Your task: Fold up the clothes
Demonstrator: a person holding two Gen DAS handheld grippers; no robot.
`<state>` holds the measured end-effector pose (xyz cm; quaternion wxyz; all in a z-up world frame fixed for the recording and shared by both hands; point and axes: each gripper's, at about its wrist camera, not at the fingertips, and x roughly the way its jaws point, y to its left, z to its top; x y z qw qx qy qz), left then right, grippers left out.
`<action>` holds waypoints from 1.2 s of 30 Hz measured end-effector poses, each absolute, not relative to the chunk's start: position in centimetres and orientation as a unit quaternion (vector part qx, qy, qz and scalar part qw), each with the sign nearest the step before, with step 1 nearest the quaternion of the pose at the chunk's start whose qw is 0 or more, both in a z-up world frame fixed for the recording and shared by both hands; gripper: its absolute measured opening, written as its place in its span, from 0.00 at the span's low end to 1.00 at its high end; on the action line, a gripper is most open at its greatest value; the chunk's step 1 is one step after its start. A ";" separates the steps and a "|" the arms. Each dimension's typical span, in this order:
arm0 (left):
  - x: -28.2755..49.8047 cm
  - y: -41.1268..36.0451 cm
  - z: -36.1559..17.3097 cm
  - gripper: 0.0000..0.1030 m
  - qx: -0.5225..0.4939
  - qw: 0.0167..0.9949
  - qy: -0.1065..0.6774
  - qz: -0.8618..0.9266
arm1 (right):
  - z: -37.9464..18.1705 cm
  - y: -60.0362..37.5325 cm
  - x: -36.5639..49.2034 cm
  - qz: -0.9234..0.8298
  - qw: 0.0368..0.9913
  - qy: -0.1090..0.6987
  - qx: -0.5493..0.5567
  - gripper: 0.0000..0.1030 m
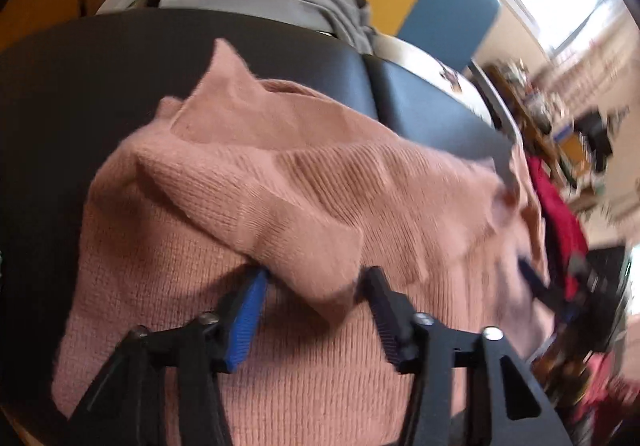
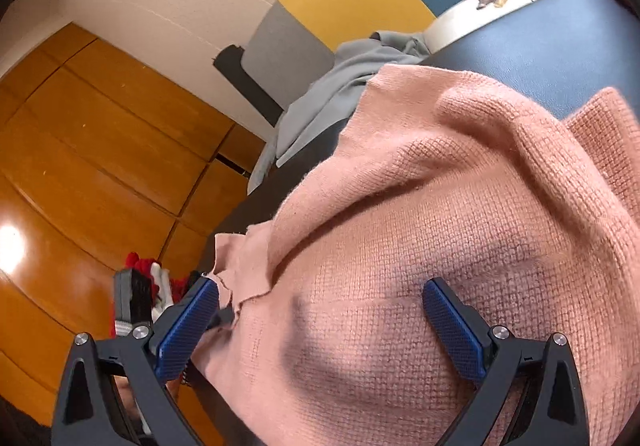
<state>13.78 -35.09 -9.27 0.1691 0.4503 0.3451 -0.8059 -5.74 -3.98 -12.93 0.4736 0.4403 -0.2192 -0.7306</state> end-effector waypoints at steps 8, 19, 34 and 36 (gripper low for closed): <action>14.5 -41.8 -5.8 0.06 0.331 0.142 0.462 -0.811 | -12.7 -3.7 -4.7 -0.735 0.495 -0.201 0.418 1.00; 13.4 -44.6 -6.3 0.27 0.286 0.121 0.491 -0.814 | -9.4 -1.6 -5.6 -0.774 0.457 -0.159 0.409 1.00; 20.4 -42.3 -10.3 0.29 0.349 0.203 0.400 -0.823 | -11.2 -0.4 -10.4 -0.817 0.319 0.024 0.479 0.47; 21.4 -42.1 -9.7 0.31 0.350 0.201 0.387 -0.829 | -11.1 0.3 -10.1 -0.819 0.316 0.015 0.479 0.27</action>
